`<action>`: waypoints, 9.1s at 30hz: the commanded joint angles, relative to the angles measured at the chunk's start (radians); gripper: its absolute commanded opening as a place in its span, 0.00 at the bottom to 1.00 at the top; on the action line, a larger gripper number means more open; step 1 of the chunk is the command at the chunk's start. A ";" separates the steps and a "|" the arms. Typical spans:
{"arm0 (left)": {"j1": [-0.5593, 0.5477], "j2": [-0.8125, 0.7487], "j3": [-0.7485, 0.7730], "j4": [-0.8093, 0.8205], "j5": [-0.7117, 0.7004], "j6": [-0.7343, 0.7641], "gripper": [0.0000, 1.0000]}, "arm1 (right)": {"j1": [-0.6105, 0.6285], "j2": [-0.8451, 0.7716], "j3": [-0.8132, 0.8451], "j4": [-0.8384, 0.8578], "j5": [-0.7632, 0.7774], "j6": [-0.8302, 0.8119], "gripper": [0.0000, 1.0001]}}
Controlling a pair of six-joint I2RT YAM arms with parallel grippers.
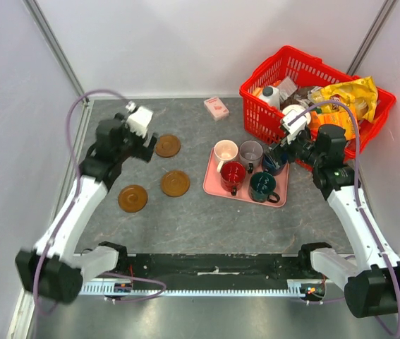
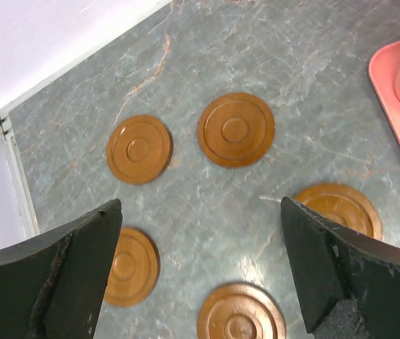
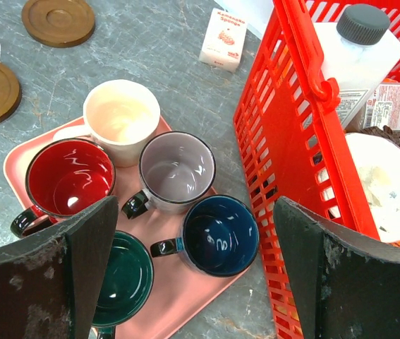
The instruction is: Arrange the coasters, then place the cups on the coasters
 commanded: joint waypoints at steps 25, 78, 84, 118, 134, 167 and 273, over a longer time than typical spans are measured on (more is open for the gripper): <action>0.211 -0.351 -0.535 0.073 0.352 0.014 0.98 | -0.003 -0.025 0.003 0.024 -0.053 0.032 0.98; -0.173 0.375 -0.268 0.182 -0.229 0.046 0.98 | -0.026 -0.004 0.006 0.020 -0.062 0.025 0.98; -0.168 0.402 -0.260 0.183 -0.282 0.048 0.98 | -0.026 -0.007 0.006 0.020 -0.059 0.025 0.98; -0.052 0.214 -0.196 0.110 -0.198 0.033 1.00 | -0.025 -0.009 0.006 0.019 -0.053 0.024 0.98; 0.166 -0.519 -0.498 0.059 0.189 -0.079 1.00 | -0.025 -0.044 0.142 -0.090 0.083 0.073 0.98; 0.208 -0.537 -0.596 0.076 0.338 -0.055 0.96 | 0.026 0.125 0.105 -0.265 -0.096 -0.114 0.98; 0.228 -0.438 -0.605 0.104 0.298 -0.035 0.93 | 0.704 0.475 0.156 -0.382 0.716 -0.488 0.98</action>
